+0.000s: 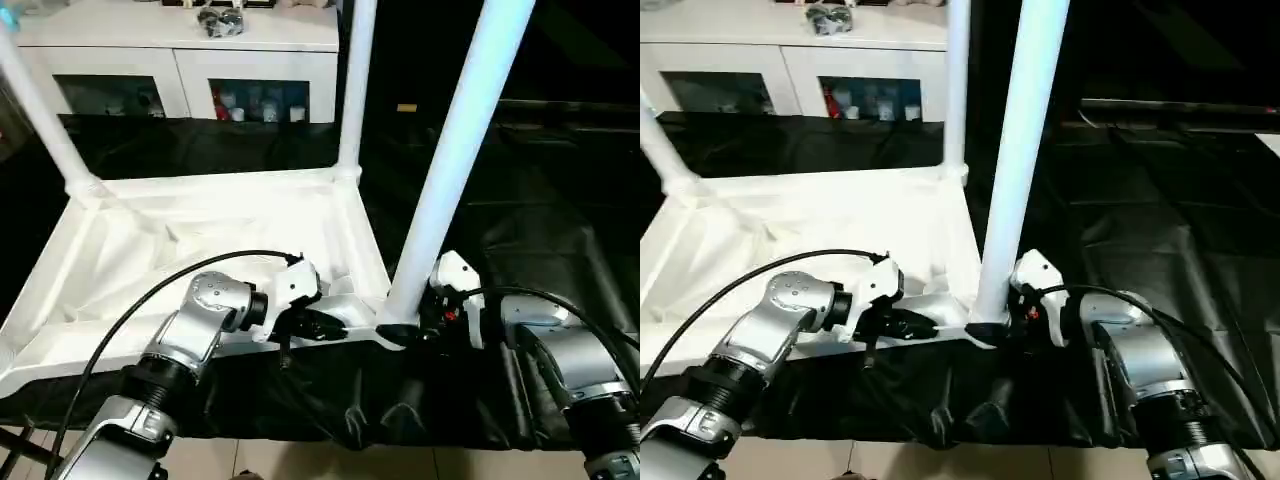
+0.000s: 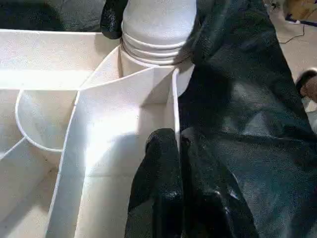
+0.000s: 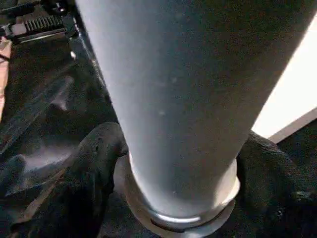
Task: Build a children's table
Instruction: Rotate leg to tighten
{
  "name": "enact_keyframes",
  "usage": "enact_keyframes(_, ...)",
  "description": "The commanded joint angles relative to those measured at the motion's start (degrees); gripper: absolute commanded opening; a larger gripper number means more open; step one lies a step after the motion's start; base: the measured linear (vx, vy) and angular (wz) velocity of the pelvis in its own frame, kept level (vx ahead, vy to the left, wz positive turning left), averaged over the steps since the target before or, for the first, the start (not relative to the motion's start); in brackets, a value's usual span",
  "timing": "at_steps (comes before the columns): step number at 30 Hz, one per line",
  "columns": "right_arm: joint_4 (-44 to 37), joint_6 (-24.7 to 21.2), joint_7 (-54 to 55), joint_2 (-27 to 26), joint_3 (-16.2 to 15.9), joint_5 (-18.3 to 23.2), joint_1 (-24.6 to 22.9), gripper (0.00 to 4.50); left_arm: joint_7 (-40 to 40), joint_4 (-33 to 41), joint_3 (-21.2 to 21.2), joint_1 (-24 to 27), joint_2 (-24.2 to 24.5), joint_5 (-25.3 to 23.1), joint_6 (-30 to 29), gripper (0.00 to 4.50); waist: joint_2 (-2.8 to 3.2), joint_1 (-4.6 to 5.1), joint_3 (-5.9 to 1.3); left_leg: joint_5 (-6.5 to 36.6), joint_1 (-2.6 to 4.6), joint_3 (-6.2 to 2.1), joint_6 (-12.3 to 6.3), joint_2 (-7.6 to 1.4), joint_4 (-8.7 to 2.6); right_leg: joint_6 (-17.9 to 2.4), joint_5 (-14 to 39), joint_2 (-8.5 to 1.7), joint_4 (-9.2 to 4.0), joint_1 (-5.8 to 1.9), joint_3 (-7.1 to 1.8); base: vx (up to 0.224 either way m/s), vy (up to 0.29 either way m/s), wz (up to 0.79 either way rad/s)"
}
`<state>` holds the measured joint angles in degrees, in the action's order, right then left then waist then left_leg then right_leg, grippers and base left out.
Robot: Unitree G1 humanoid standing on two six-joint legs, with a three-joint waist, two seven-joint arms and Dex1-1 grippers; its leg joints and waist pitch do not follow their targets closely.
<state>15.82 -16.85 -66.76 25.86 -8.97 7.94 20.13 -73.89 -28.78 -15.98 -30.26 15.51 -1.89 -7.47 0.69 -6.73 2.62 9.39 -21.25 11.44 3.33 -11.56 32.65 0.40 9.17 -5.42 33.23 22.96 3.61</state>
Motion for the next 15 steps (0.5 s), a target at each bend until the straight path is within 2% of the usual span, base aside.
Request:
enact_keyframes(1, -3.12, 0.11, -3.45, -1.57, -4.36, 1.32, -0.11, 3.2, -0.72, 0.78, -2.24, -1.83, -2.06, 1.68, 1.38, 0.0, -1.31, 0.04, -3.5, 13.97, 0.95, -0.74, -2.44, -1.88, -3.55, -10.76, 18.88, -3.02, -3.7, -2.15, -2.01, 0.0, 0.0, 0.0)
enact_keyframes(2, -3.27, 0.07, -3.65, -1.47, -4.65, 1.28, -0.16, 2.98, -0.77, 0.98, -2.36, -1.63, -2.05, 1.74, 1.33, 0.0, -1.35, 0.04, -3.54, 13.64, 0.99, -0.67, -2.53, -1.9, -3.48, -10.86, 18.37, -2.99, -3.65, -2.11, -2.04, 0.0, 0.0, 0.0)
enact_keyframes(4, -3.79, -0.23, -3.94, -1.31, -5.05, 1.39, -0.42, 2.84, -1.01, 1.33, -2.59, -1.11, -2.05, 1.91, 1.25, 0.0, -1.38, 0.02, -3.57, 13.09, 0.92, -0.68, -2.72, -1.88, -3.44, -10.94, 17.87, -3.03, -3.55, -2.2, -2.03, 0.0, 0.0, 0.0)
enact_keyframes(10, -4.89, -1.1, -4.62, -1.31, -5.38, 2.14, -1.94, 2.72, -1.35, 1.42, -2.51, -0.73, -2.18, 1.97, 1.25, 0.0, -1.36, -0.14, -3.57, 12.66, 0.96, -0.64, -3.05, -1.9, -3.38, -10.98, 17.31, -2.97, -3.52, -2.13, -2.05, 0.0, 0.0, 0.0)
enact_keyframes(11, -4.98, -1.27, -4.51, -1.55, -5.3, 2.4, -2.31, 2.72, -1.13, 1.59, -2.25, -0.67, -2.29, 2.08, 1.05, 0.0, -1.03, -0.23, -3.56, 12.92, 0.97, -0.7, -2.93, -1.9, -3.42, -10.98, 17.59, -2.99, -3.53, -2.14, -2.03, 0.0, 0.0, 0.0)
enact_keyframes(12, -5.04, -1.39, -4.42, -1.72, -5.23, 2.58, -2.53, 2.72, -0.97, 1.7, -2.07, -0.62, -2.37, 2.16, 0.92, 0.0, -1.23, -0.2, -3.56, 13.26, 0.91, -0.66, -2.8, -1.88, -3.43, -10.81, 17.91, -2.95, -3.61, -2.18, -2.02, 0.0, 0.0, 0.0)
enact_keyframes(15, -4.2, -1.53, 0.05, -4.41, -3.83, 2.62, -2.88, 2.72, 1.23, 1.7, -1.36, -0.82, -3.15, 1.96, 0.17, 0.0, -1.07, -0.26, -3.49, 13.97, 0.9, -0.75, -2.38, -1.85, -3.55, -10.52, 18.99, -3.03, -3.75, -2.16, -2.02, 0.0, 0.0, 0.0)
